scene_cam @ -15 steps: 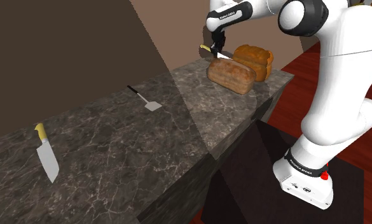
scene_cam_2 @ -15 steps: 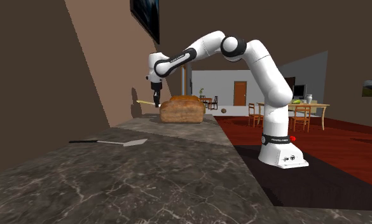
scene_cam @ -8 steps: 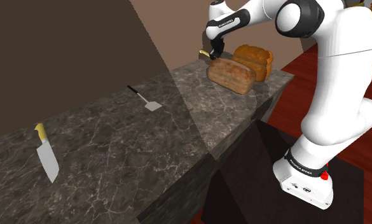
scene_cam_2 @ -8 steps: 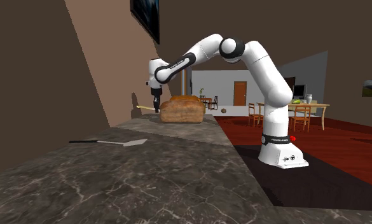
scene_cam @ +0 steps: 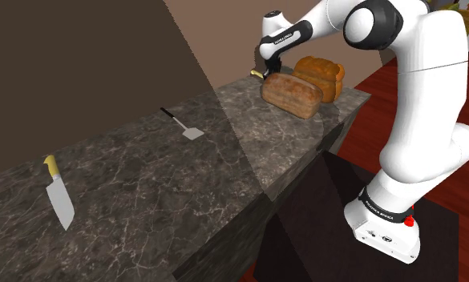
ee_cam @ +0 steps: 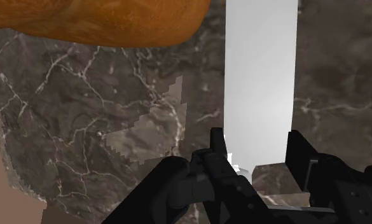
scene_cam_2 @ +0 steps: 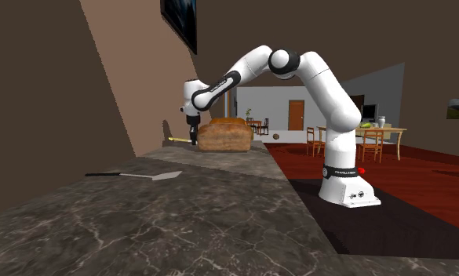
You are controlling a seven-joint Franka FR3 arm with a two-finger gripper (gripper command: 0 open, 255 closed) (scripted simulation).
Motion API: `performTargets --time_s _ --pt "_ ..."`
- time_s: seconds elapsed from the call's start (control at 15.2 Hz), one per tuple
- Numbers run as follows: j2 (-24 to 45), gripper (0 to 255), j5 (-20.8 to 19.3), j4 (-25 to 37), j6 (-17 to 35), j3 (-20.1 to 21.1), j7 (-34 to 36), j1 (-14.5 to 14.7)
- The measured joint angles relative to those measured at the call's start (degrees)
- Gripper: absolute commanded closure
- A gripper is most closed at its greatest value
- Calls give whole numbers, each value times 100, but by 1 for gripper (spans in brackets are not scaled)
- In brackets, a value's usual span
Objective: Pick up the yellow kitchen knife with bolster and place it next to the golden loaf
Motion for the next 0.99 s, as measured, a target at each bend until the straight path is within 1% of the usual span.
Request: performTargets --time_s 0.33,0.4,0.79,0.99 --pt "12 255 -5 -18 32 -3 8 -2" --pt "12 0 -5 -18 32 -3 8 -1" --pt "12 0 -5 -18 33 -3 9 -1" --pt "-195 0 35 63 -259 30 -24 41"
